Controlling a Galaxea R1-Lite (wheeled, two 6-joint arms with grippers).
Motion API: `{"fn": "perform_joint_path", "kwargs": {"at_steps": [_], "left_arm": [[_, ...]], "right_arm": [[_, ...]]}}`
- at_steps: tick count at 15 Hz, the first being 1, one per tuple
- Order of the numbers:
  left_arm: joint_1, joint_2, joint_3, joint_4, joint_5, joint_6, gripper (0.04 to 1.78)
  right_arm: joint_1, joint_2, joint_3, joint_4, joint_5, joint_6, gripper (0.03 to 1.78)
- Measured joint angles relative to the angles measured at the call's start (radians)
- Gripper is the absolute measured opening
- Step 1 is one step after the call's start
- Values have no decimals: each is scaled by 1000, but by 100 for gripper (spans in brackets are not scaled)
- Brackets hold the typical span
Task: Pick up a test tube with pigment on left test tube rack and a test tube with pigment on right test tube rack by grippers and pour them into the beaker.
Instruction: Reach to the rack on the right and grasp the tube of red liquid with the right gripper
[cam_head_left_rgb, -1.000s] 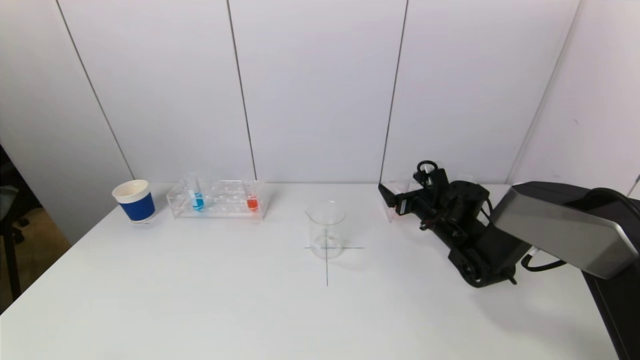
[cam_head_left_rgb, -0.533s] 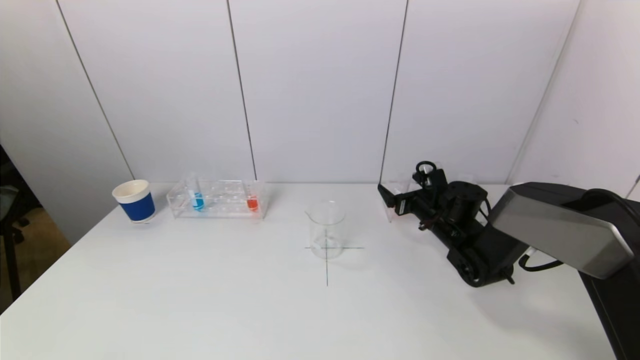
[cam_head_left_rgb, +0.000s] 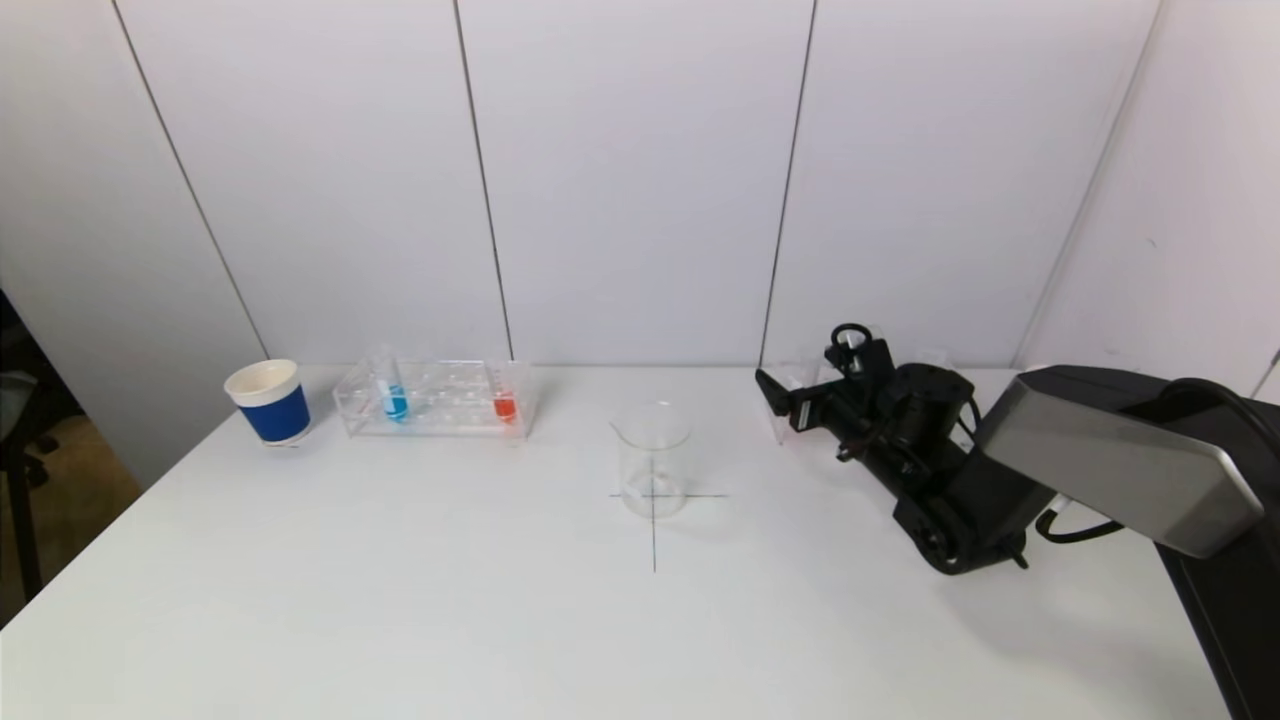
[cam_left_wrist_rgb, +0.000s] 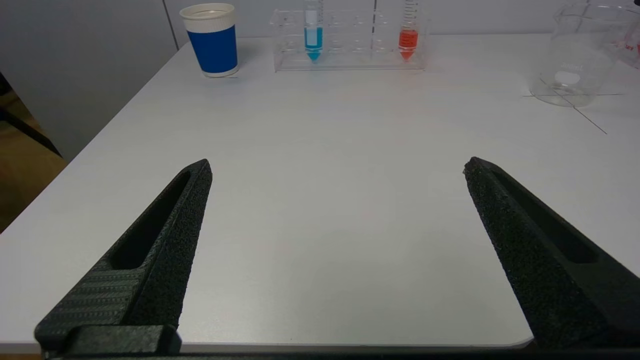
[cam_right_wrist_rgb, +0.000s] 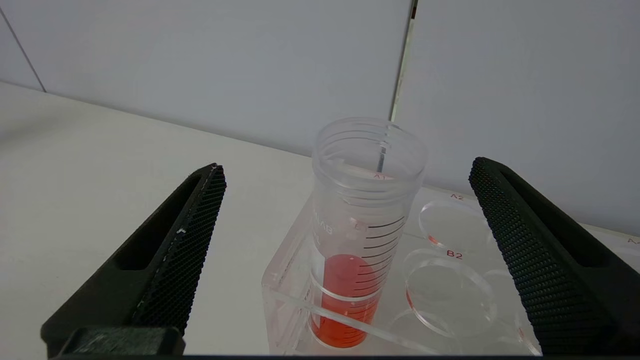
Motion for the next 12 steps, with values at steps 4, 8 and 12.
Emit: {"fn": "perform_joint_path", "kwargs": {"at_steps": [4, 8, 12], "left_arm": [[0, 0, 0, 0, 0, 0, 176], [0, 0, 0, 0, 0, 0, 176], [0, 0, 0, 0, 0, 0, 176]], "right_arm": [[-3, -2, 6, -3, -1, 0, 177], [-5, -4, 6, -5, -2, 0, 177], [-4, -5, 6, -4, -2, -1, 176]]}}
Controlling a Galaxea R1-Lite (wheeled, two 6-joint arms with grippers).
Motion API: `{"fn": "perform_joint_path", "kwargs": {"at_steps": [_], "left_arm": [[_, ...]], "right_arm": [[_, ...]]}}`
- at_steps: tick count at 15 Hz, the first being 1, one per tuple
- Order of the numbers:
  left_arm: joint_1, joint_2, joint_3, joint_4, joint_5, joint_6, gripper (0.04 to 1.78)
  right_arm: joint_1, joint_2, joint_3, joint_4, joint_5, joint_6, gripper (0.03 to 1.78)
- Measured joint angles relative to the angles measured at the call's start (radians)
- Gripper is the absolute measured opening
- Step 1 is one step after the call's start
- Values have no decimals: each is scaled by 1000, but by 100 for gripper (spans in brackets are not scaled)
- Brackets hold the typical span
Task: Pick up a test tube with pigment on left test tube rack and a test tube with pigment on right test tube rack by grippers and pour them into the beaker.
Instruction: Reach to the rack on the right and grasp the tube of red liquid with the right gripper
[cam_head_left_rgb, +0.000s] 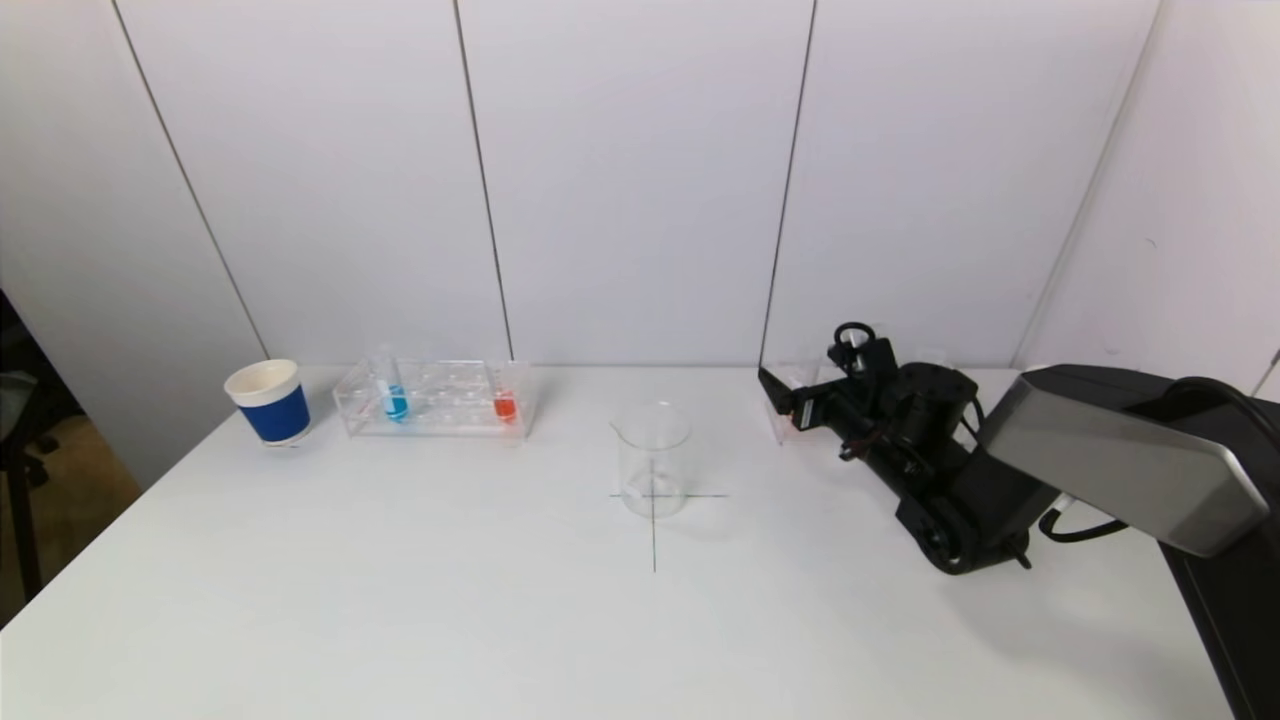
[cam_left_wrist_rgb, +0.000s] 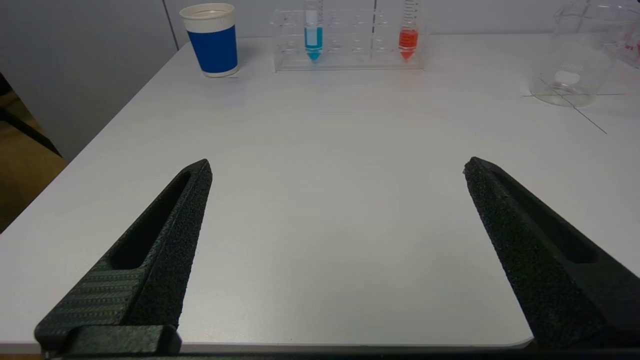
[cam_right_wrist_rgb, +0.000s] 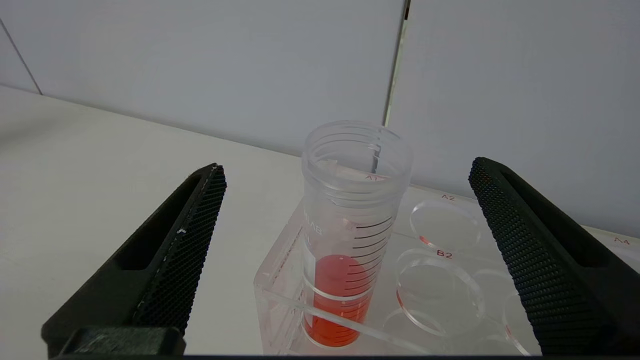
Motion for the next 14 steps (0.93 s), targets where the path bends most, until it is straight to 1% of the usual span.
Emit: {"fn": "perform_joint_path", "kwargs": {"at_steps": [2, 4, 5, 9, 10, 11, 14], "left_arm": [[0, 0, 0, 0, 0, 0, 176], [0, 0, 0, 0, 0, 0, 176], [0, 0, 0, 0, 0, 0, 176], [0, 0, 0, 0, 0, 0, 176], [0, 0, 0, 0, 0, 0, 176], [0, 0, 0, 0, 1, 0, 176], [0, 0, 0, 0, 1, 0, 176]], "right_arm": [[1, 0, 0, -1, 0, 0, 166], [1, 0, -3, -3, -1, 0, 145], [1, 0, -4, -3, -1, 0, 132], [1, 1, -5, -3, -1, 0, 59], [2, 0, -5, -3, -1, 0, 51], [1, 0, -5, -3, -1, 0, 49], [1, 1, -6, -3, -1, 1, 50]]}}
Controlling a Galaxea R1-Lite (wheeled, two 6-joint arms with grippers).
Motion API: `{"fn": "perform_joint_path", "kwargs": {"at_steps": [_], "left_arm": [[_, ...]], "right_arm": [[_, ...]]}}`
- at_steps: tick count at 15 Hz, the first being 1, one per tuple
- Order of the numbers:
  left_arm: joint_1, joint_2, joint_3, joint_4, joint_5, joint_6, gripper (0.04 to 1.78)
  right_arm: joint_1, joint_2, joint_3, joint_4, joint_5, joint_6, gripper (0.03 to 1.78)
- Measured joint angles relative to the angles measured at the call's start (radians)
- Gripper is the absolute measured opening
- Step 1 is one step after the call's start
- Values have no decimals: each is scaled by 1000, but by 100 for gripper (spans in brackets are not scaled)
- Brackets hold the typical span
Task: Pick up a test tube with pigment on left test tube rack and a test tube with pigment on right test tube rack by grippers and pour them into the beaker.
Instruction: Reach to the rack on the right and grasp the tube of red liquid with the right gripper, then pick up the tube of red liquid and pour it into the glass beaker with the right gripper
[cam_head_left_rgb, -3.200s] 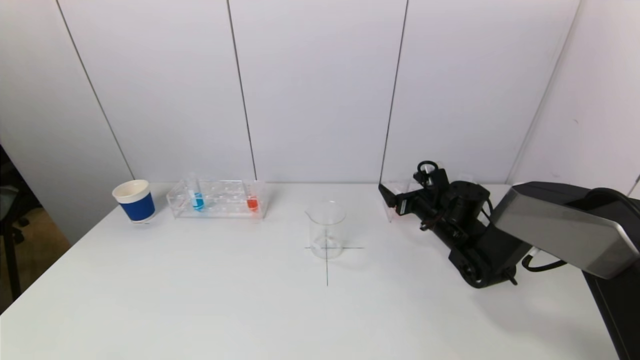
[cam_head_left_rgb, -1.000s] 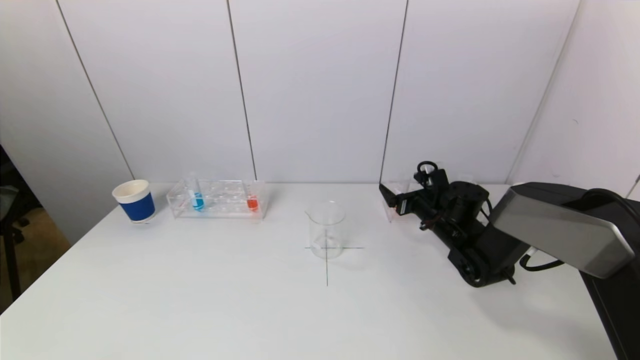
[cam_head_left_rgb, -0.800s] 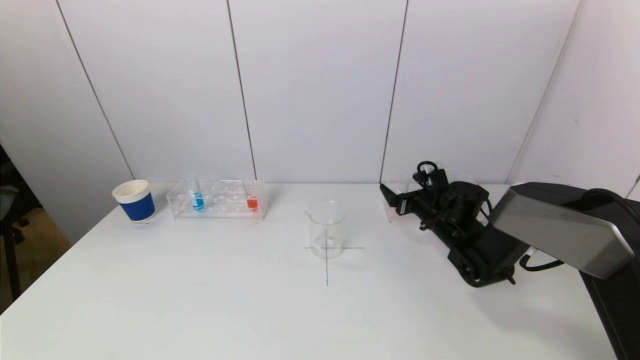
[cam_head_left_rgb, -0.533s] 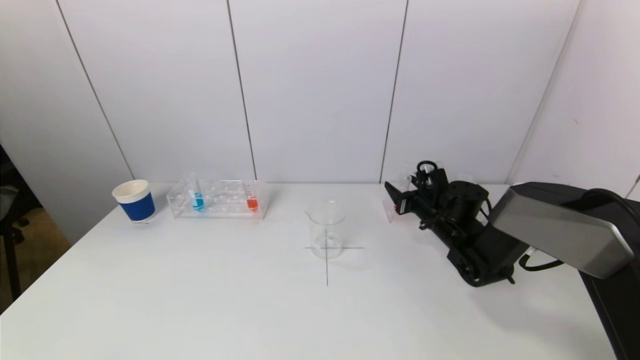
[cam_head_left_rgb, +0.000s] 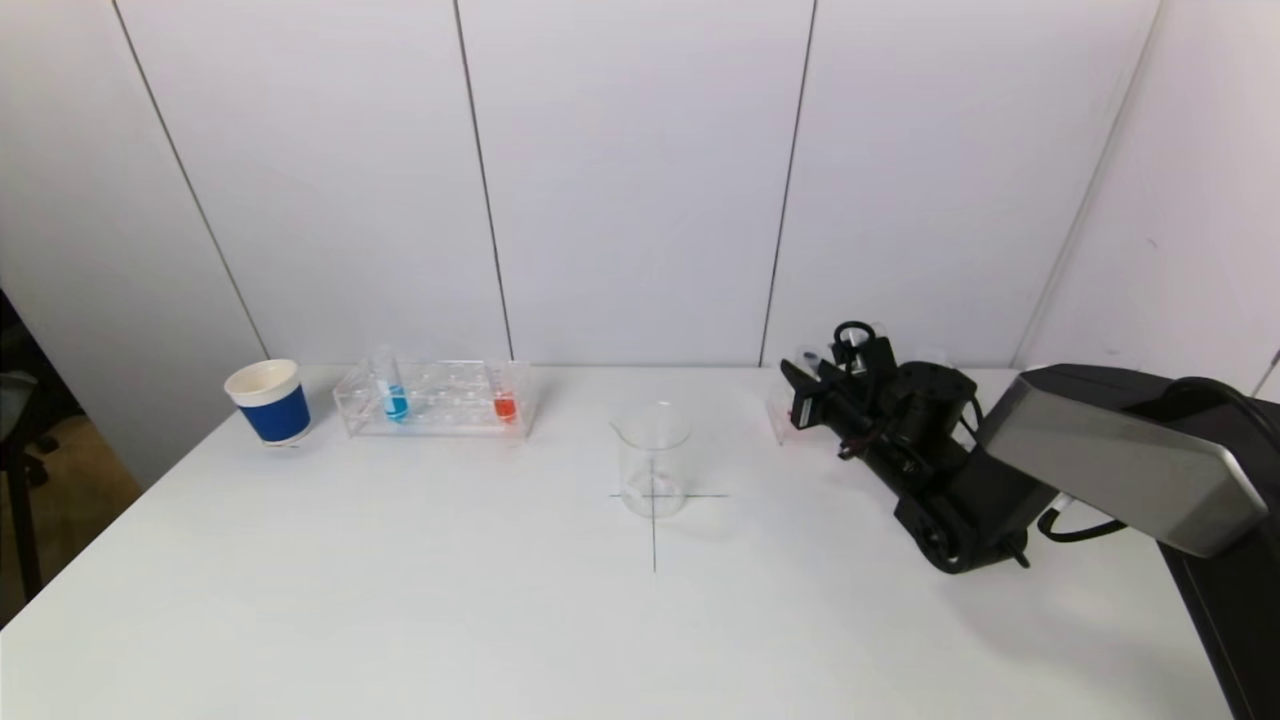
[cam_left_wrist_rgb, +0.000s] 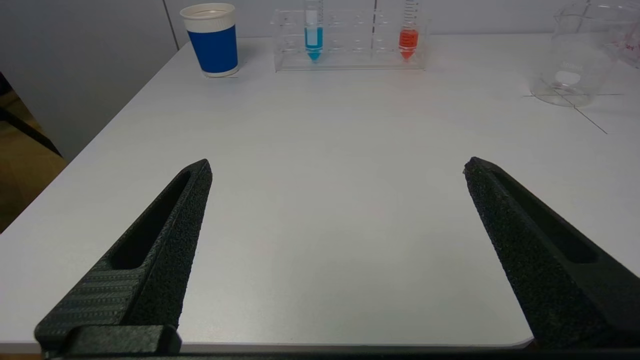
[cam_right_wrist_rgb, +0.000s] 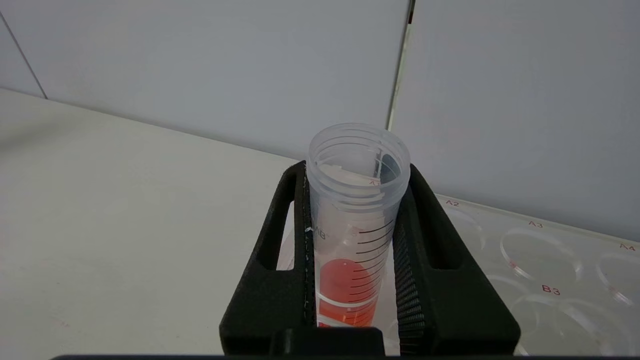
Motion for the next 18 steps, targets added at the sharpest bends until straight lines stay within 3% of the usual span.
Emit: {"fn": "perform_joint_path", "kwargs": {"at_steps": [18], "left_arm": [[0, 0, 0, 0, 0, 0, 176]], "right_arm": [[0, -83, 19, 4, -16, -10, 50]]}}
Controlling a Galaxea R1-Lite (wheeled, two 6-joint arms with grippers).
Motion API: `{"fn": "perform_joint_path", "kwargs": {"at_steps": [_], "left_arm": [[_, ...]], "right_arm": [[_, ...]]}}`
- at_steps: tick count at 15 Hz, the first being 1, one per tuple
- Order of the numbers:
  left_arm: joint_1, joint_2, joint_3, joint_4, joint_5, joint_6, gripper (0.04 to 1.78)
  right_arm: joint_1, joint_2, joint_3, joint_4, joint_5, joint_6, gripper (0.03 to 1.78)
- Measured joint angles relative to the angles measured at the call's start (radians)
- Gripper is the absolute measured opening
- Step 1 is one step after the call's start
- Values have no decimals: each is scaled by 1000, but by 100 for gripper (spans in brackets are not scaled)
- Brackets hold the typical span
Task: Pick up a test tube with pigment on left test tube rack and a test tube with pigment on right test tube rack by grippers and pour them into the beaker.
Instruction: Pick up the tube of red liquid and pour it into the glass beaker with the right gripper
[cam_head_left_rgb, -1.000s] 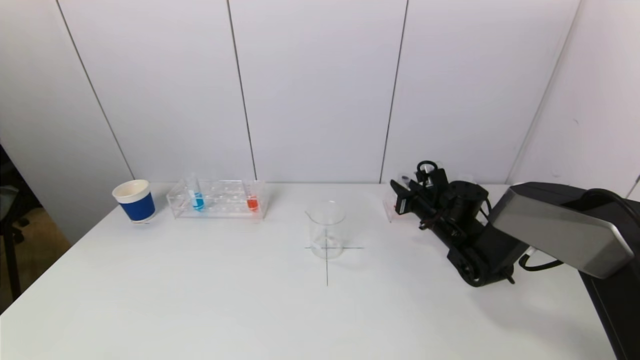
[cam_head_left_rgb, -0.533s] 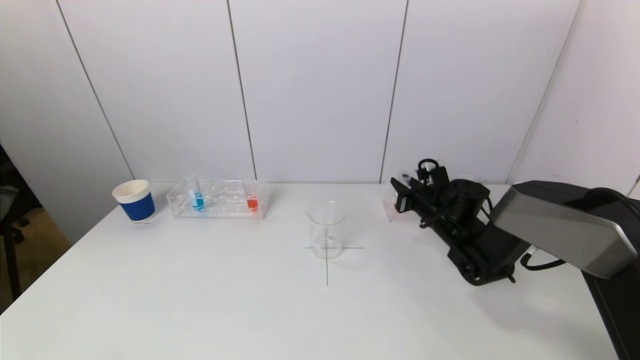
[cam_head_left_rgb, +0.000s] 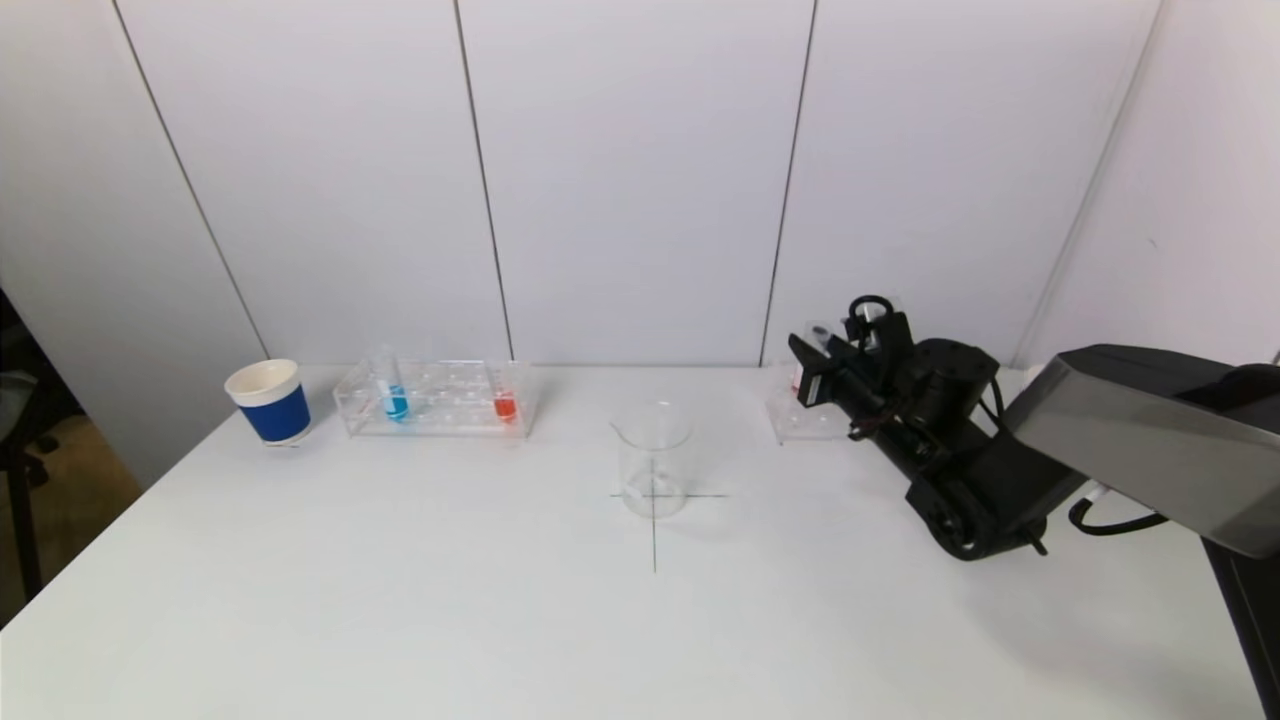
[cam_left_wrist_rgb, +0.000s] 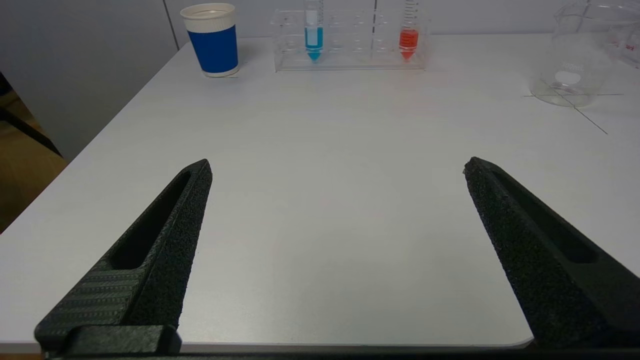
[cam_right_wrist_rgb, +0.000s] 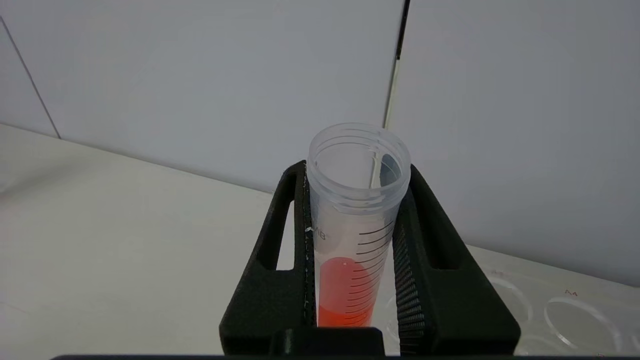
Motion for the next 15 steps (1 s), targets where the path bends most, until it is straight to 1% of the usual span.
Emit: {"fn": "perform_joint_path", "kwargs": {"at_steps": [5, 13, 15], "left_arm": [[0, 0, 0, 0, 0, 0, 176], [0, 0, 0, 0, 0, 0, 176], [0, 0, 0, 0, 0, 0, 176]], "right_arm": [[9, -51, 6, 12, -3, -3, 50], [15, -141, 7, 84, 1, -16, 50], [17, -164, 7, 85, 14, -34, 50]]}}
